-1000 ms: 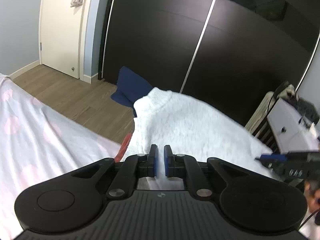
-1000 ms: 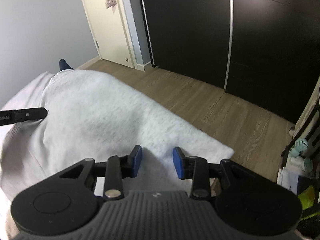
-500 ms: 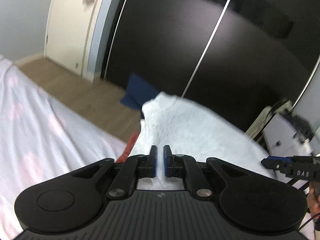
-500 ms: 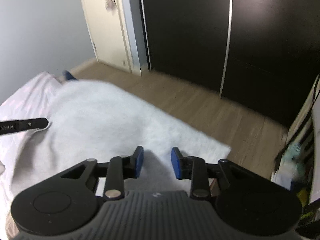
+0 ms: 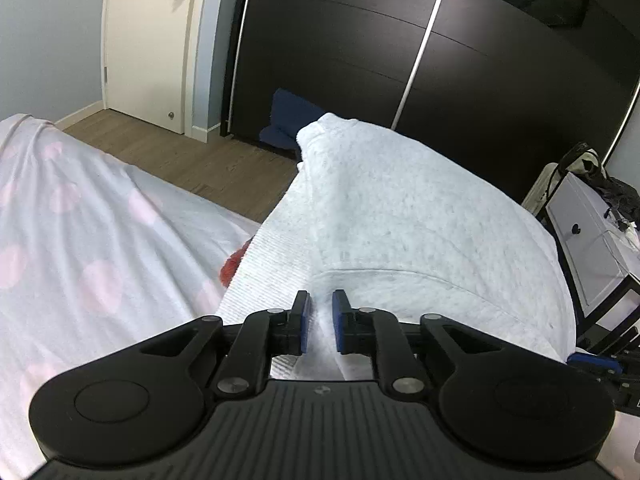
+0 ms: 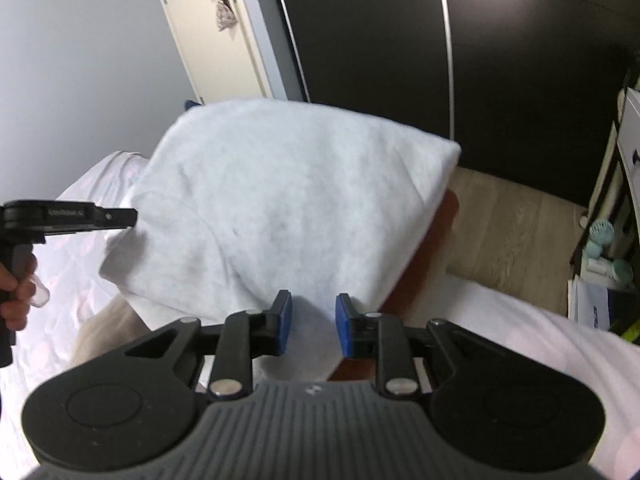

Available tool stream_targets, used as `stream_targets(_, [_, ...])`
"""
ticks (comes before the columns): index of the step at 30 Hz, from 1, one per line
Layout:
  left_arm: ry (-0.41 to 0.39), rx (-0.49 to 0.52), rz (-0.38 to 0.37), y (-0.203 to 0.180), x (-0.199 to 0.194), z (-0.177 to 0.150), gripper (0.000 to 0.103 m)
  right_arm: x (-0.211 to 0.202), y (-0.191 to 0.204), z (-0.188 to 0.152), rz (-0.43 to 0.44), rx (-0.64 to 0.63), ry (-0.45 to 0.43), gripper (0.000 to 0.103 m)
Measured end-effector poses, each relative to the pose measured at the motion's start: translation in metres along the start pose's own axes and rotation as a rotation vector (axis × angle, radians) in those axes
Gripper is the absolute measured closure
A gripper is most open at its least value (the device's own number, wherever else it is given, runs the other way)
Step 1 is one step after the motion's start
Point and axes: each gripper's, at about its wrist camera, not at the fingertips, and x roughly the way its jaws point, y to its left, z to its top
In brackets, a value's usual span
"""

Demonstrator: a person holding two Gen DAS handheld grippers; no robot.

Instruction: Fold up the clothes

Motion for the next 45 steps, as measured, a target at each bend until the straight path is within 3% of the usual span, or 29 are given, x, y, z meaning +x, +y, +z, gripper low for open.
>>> stream_targets(7, [-0.037, -0.055, -0.010, 0.009, -0.033, -0.008, 0.089, -0.009, 0.006, -0.010, -0.017, -0.018, -0.043, 0.078])
stream_targets(10, [-0.058, -0.017, 0.005, -0.002, -0.054, -0.012, 0.089, -0.023, 0.014, -0.012, -0.024, -0.033, -0.090, 0.077])
stream_targets(12, [-0.077, 0.017, 0.015, -0.014, -0.071, -0.014, 0.089, -0.041, 0.019, -0.013, -0.030, -0.045, -0.119, 0.071])
stream_targets(15, [-0.136, 0.065, 0.028, -0.034, -0.099, -0.015, 0.074, -0.066, 0.024, -0.014, -0.040, -0.062, -0.166, 0.070])
stream_targets(17, [-0.184, 0.085, 0.037, -0.050, -0.118, -0.018, 0.051, -0.087, 0.026, -0.015, -0.046, -0.075, -0.199, 0.065])
stream_targets(18, [-0.202, 0.095, 0.040, -0.058, -0.127, -0.020, 0.048, -0.096, 0.026, -0.016, -0.049, -0.080, -0.212, 0.056])
stream_targets(23, [-0.282, 0.129, 0.055, -0.095, -0.164, -0.038, 0.027, -0.138, 0.026, -0.028, -0.006, -0.084, -0.249, 0.044])
stream_targets(30, [-0.367, 0.135, 0.141, -0.128, -0.201, -0.085, 0.024, -0.179, 0.033, -0.056, 0.018, -0.103, -0.288, 0.028])
stream_targets(34, [-0.353, 0.061, 0.117, -0.129, -0.209, -0.115, 0.024, -0.189, 0.033, -0.072, 0.045, -0.074, -0.273, 0.027])
stream_targets(39, [-0.325, 0.007, 0.161, -0.133, -0.218, -0.149, 0.024, -0.197, 0.035, -0.094, 0.037, -0.087, -0.260, 0.027])
stream_targets(45, [-0.307, -0.050, 0.164, -0.147, -0.227, -0.176, 0.024, -0.211, 0.028, -0.117, 0.045, -0.083, -0.253, 0.027])
